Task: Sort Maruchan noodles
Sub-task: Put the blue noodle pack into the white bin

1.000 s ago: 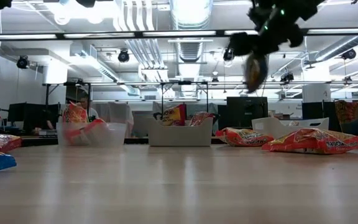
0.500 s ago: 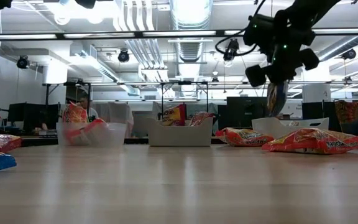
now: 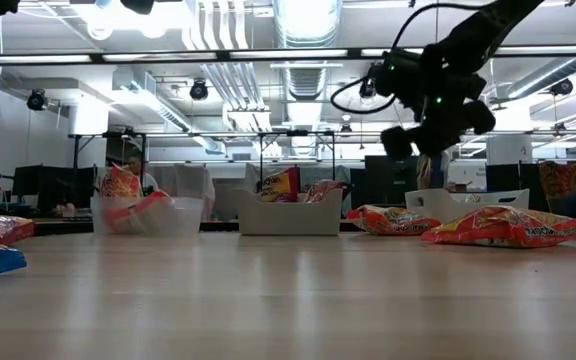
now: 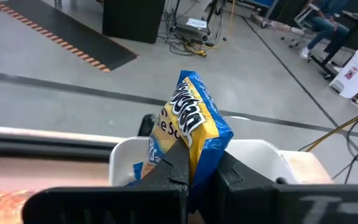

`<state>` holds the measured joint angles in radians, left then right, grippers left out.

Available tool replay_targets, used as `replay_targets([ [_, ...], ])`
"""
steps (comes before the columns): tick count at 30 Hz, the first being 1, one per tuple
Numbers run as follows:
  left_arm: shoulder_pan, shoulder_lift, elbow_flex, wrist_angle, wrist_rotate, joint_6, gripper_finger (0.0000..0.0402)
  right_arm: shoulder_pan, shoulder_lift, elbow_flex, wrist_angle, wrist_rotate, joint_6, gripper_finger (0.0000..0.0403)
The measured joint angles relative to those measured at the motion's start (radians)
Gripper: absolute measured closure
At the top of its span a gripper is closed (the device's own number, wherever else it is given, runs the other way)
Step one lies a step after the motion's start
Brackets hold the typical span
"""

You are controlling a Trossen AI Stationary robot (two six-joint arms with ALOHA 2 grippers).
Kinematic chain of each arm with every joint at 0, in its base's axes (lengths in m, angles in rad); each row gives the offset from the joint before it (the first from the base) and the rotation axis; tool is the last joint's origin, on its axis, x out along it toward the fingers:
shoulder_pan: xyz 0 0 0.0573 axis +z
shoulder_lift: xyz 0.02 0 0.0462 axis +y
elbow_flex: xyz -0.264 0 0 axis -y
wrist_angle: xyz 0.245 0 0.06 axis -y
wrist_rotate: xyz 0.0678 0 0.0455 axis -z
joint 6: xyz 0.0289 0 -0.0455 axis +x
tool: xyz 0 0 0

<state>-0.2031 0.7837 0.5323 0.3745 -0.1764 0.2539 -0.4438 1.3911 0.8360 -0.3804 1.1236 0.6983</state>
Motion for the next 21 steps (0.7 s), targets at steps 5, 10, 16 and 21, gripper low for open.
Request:
replay_targets([
  [5, 0.0, 0.0, 0.0, -0.002, 0.0, 0.0, 0.0362, 0.004, 0.07, 0.0, 0.018, -0.02, 0.009, 0.0394],
  [10, 0.0, 0.0, 0.0, -0.008, 0.0, 0.0, 0.0362, 0.007, 0.133, 0.0, 0.02, -0.044, 0.01, 0.0394],
  [16, 0.0, 0.0, -0.001, -0.019, 0.0, 0.0, 0.0362, 0.007, 0.168, 0.0, 0.02, -0.123, 0.035, 0.0379],
  [21, 0.0, 0.0, -0.001, -0.02, 0.0, 0.0, 0.0362, 0.01, 0.159, 0.0, 0.013, -0.145, 0.056, 0.0336],
])
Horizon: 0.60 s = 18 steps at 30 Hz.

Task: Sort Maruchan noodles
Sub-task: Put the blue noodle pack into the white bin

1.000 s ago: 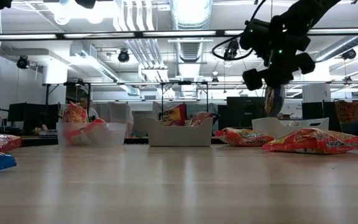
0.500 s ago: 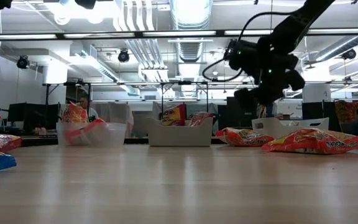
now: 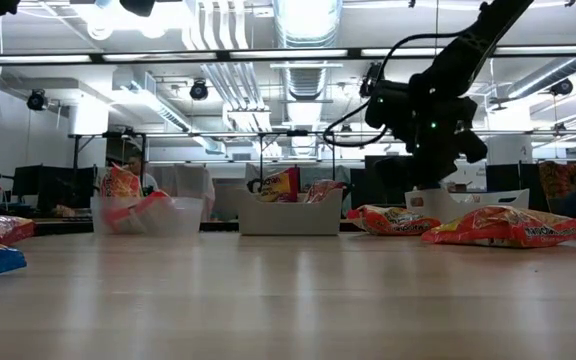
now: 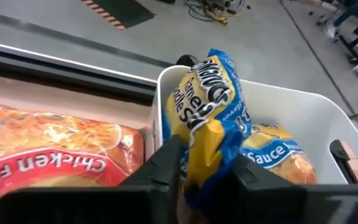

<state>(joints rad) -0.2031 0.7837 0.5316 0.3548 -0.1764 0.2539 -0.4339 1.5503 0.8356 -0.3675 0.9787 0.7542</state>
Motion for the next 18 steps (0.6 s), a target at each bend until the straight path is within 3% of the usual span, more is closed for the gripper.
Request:
replay_targets([
  [10, 0.0, 0.0, 0.0, -0.006, 0.0, 0.0, 0.0362, 0.006, -0.145, 0.057, -0.103, -0.075, -0.005, 0.0299],
  [18, 0.0, 0.0, 0.0, -0.006, 0.0, 0.0, 0.0362, 0.034, -0.309, 0.08, -0.105, -0.24, -0.002, 0.0298],
])
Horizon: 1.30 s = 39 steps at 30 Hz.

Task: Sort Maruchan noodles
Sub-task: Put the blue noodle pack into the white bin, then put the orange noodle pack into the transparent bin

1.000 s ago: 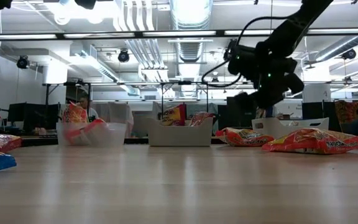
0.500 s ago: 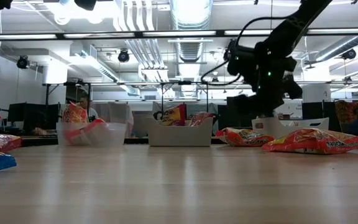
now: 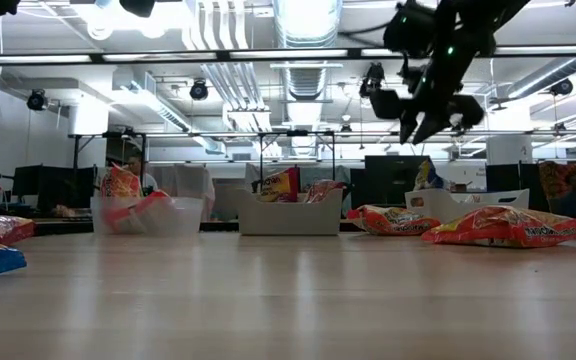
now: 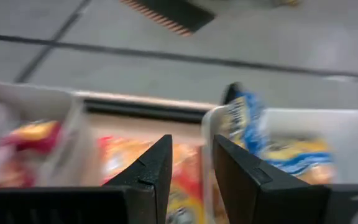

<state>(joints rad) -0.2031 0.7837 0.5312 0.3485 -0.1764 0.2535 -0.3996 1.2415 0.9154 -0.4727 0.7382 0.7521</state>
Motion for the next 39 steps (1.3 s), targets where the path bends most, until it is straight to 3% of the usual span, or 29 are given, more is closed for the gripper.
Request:
replay_targets([
  [4, 0.0, 0.0, 0.0, 0.0, 0.0, 0.0, 0.0362, 0.037, -0.035, 0.0, 0.003, -0.134, 0.033, 0.0298],
  [8, 0.0, 0.0, 0.0, 0.0, 0.0, -0.001, 0.0362, 0.094, -0.012, 0.0, 0.004, -0.197, 0.073, 0.0298],
  [19, 0.0, 0.0, 0.0, -0.008, 0.0, -0.011, 0.0362, 0.146, 0.168, 0.0, 0.026, -0.2, 0.113, 0.0292],
  [24, 0.0, 0.0, 0.0, -0.013, 0.0, -0.011, 0.0362, 0.119, 0.245, 0.007, 0.024, -0.268, 0.067, 0.0273],
  [30, 0.0, 0.0, 0.0, -0.018, 0.0, -0.007, 0.0362, 0.1, 0.325, 0.083, 0.022, -0.272, -0.029, 0.025],
  [39, 0.0, 0.0, 0.0, -0.024, 0.0, 0.0, 0.0362, 0.087, 0.476, 0.242, -0.099, -0.208, -0.091, 0.0248],
])
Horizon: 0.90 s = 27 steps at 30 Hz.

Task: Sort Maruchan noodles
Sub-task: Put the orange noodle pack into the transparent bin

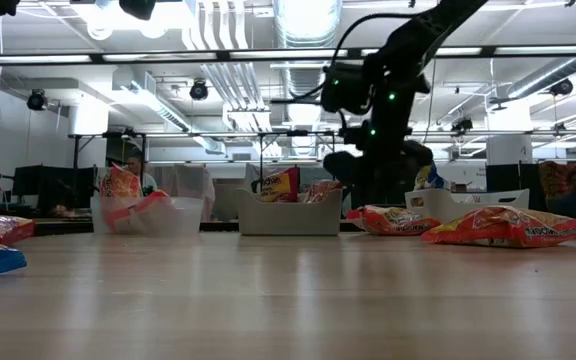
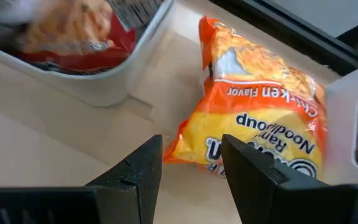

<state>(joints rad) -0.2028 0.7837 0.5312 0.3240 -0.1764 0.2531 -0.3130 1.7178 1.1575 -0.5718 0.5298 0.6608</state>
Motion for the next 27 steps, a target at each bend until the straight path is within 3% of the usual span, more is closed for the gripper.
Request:
replay_targets([
  [12, 0.0, 0.0, 0.0, -0.015, 0.0, 0.001, 0.0362, -0.002, 0.151, 0.077, -0.075, 0.099, 0.032, 0.0265],
  [16, 0.0, 0.0, 0.0, -0.016, 0.0, 0.008, 0.0362, -0.006, 0.151, 0.077, -0.074, 0.099, 0.038, 0.0298],
  [21, 0.0, 0.0, 0.0, -0.016, 0.0, 0.008, 0.0362, -0.006, 0.143, 0.078, -0.08, 0.096, 0.036, 0.0378],
  [27, 0.0, 0.0, 0.0, -0.016, 0.0, 0.005, 0.0362, 0.006, 0.124, 0.084, -0.102, 0.005, 0.037, 0.0393],
])
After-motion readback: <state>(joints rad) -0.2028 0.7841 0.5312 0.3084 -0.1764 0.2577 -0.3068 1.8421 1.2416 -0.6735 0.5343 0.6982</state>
